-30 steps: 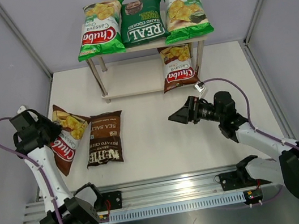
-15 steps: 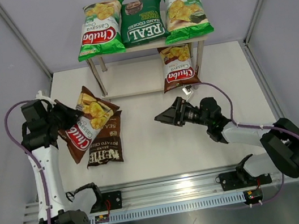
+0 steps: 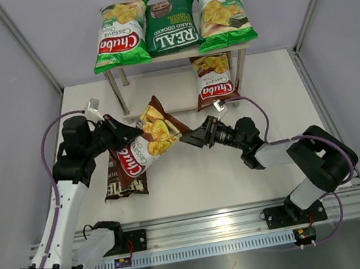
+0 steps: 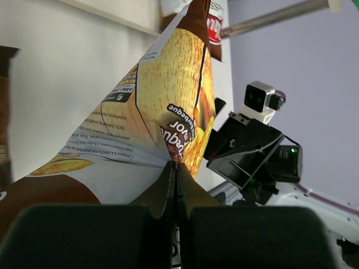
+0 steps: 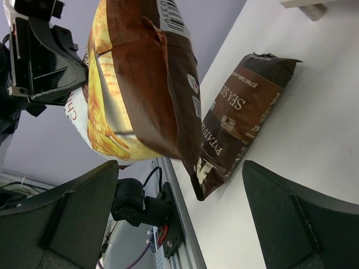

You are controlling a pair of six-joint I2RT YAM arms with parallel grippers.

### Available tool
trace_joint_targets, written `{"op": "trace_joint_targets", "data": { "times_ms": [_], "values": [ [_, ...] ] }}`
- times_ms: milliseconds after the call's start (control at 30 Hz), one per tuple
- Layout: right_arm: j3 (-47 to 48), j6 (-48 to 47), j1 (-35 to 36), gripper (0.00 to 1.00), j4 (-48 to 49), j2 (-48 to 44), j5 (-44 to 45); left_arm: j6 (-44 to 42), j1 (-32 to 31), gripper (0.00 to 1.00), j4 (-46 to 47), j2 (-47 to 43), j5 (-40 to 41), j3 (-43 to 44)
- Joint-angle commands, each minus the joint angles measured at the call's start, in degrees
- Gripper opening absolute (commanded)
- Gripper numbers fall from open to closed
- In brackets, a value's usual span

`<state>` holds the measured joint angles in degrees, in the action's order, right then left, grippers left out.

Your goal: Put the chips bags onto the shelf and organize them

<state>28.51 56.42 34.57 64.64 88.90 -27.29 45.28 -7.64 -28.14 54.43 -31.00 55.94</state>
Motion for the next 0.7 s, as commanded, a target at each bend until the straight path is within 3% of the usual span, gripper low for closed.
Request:
{"op": "trace_joint_targets", "data": {
  "times_ms": [0, 267, 333, 400, 433, 500, 667],
  "values": [
    [1.10, -2.89, 0.50, 1.00, 10.50, 0.92, -2.68, 5.78, -3.69, 0.00, 10.82, -1.44, -3.19, -1.27],
    [2.95, -2.90, 0.50, 1.00, 11.56, 1.45, -3.39, 12.02, -11.96, 0.00, 25.31, 1.02, -5.55, -5.75],
    [2.60, -3.25, 0.41, 0.95, 12.43, 0.84, -3.47, 13.78, -12.75, 0.00, 30.14, 2.07, -7.65, -7.42],
    [1.81, -3.25, 0.50, 0.83, 13.31, -0.65, -2.95, 11.69, -12.66, 0.00, 29.64, 2.95, -8.02, -7.34],
    [1.46, -3.60, 0.50, 0.68, 13.93, -1.27, -3.12, 10.46, -12.66, 0.00, 28.33, 3.13, -7.76, -7.17],
    [0.49, -4.48, 0.41, 0.58, 13.15, -3.73, -4.61, 5.30, -12.66, 0.02, 23.60, 3.92, -7.67, -5.50],
    [-2.31, -11.15, -0.20, 0.30, 4.02, -13.98, -6.99, -8.78, -12.58, 0.42, 15.68, 3.40, -6.88, -0.67]
  ]
}}
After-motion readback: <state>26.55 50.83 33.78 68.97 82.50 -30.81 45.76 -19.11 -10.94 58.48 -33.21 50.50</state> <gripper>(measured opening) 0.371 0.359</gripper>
